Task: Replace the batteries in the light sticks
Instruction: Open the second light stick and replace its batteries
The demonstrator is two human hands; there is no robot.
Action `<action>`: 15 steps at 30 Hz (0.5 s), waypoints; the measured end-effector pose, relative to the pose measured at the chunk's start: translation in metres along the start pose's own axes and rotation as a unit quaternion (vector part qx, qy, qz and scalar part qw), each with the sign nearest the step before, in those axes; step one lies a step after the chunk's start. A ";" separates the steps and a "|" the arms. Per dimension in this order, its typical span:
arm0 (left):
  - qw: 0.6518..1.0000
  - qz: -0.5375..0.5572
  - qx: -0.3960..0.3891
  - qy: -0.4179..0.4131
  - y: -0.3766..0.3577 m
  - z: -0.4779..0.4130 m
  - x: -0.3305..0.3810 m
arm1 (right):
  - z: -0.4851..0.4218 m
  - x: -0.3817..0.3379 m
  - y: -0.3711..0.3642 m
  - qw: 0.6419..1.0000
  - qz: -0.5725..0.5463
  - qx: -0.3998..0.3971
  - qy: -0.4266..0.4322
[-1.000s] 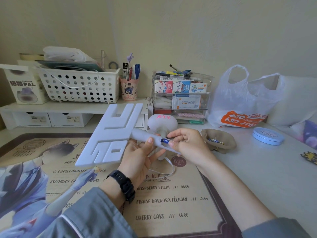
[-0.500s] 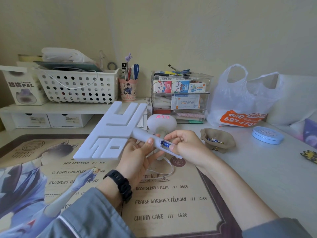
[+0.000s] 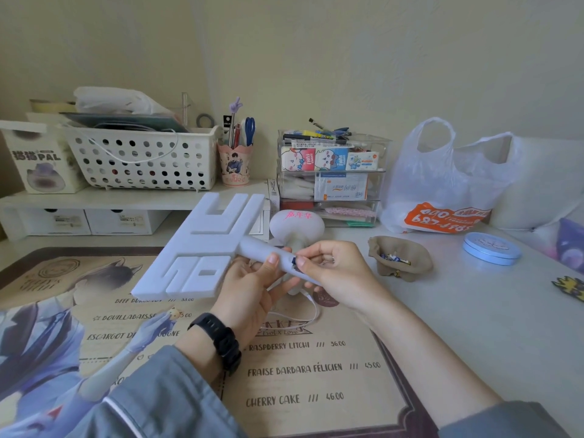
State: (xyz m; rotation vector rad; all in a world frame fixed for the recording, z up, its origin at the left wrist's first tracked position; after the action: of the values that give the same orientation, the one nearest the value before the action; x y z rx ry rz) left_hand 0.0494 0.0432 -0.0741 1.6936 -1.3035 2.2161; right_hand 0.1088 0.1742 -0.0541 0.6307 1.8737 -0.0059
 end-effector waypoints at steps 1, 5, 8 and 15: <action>1.000 0.001 0.000 0.001 0.001 0.000 0.000 | 0.000 -0.001 0.000 1.000 -0.003 -0.010 0.004; 1.000 0.018 0.008 0.003 0.000 0.000 0.001 | -0.005 -0.001 0.018 1.000 -0.017 -0.001 0.012; 0.999 0.023 0.022 0.007 0.001 -0.001 0.002 | -0.014 0.011 0.044 0.988 0.082 0.125 0.041; 0.998 0.030 0.051 -0.001 0.010 -0.004 0.007 | -0.013 0.066 0.045 0.879 0.473 -0.054 0.028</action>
State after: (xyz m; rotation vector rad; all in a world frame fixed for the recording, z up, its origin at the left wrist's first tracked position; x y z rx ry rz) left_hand 0.0379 0.0364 -0.0743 1.7119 -1.2784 2.3536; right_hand 0.0998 0.2446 -0.0928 1.4146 1.4292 0.7528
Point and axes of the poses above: each hand's wrist, its own z-axis away from the middle knuckle, its own y-axis out of the back of the hand, x = y × z, the point moved 2 cm from there along -z, towards the middle knuckle, and after that the axes turned 11 degrees about y, right-handed, at the moved point
